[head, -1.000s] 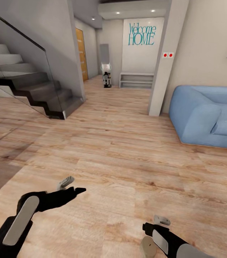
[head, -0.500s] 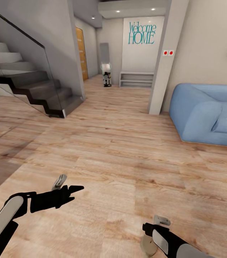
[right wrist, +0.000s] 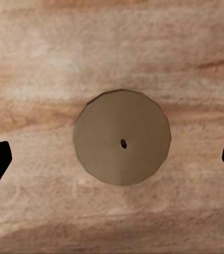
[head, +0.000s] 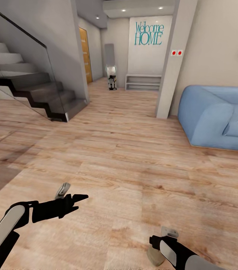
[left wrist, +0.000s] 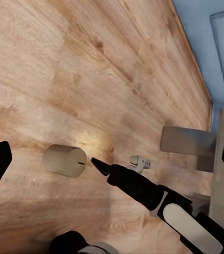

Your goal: Place each of the two pumpkins and all three candles from the living room inside a cabinet in the living room (use any cabinet), then make sure every cabinet is closed, and position the cauldron so it is next to a table in the living room.

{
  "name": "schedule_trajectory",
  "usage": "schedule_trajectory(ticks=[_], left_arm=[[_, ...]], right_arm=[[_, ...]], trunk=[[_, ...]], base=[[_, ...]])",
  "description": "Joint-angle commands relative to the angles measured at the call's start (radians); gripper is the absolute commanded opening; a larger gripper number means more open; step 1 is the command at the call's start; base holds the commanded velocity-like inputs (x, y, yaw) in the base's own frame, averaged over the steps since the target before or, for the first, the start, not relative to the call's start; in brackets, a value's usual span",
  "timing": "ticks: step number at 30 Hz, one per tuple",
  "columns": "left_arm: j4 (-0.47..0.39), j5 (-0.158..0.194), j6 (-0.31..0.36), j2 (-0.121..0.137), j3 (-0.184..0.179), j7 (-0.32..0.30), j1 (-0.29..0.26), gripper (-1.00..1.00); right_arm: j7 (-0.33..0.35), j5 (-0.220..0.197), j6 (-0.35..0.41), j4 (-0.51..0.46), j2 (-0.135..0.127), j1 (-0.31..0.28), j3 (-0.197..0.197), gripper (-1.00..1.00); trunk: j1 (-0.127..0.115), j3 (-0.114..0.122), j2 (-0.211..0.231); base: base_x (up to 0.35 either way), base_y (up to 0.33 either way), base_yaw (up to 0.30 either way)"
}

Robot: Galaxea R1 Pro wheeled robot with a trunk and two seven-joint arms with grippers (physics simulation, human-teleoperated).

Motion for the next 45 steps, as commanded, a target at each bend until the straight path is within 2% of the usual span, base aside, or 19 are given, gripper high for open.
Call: schedule_trajectory(ticks=[1, 15, 45], left_arm=[[0.0, 0.011, 0.001, 0.001, -0.001, 0.01, -0.001, 1.0], [0.002, 0.011, 0.001, -0.002, -0.007, 0.01, -0.001, 1.0], [0.003, 0.013, 0.0, -0.002, -0.007, 0.01, -0.001, 1.0]], right_arm=[[-0.007, -0.006, 0.004, -0.002, -0.001, -0.001, 0.008, 1.0], [-0.012, -0.006, 0.004, -0.002, -0.001, -0.001, 0.007, 1.0], [-0.012, 0.0, -0.005, -0.002, -0.001, -0.001, 0.008, 1.0]], trunk=[[0.004, -0.004, -0.008], [0.057, -0.048, -0.106], [0.071, -0.164, -0.113]], base=[[0.0, 0.0, 0.0], [0.0, 0.0, 0.0], [0.0, 0.0, 0.0]])
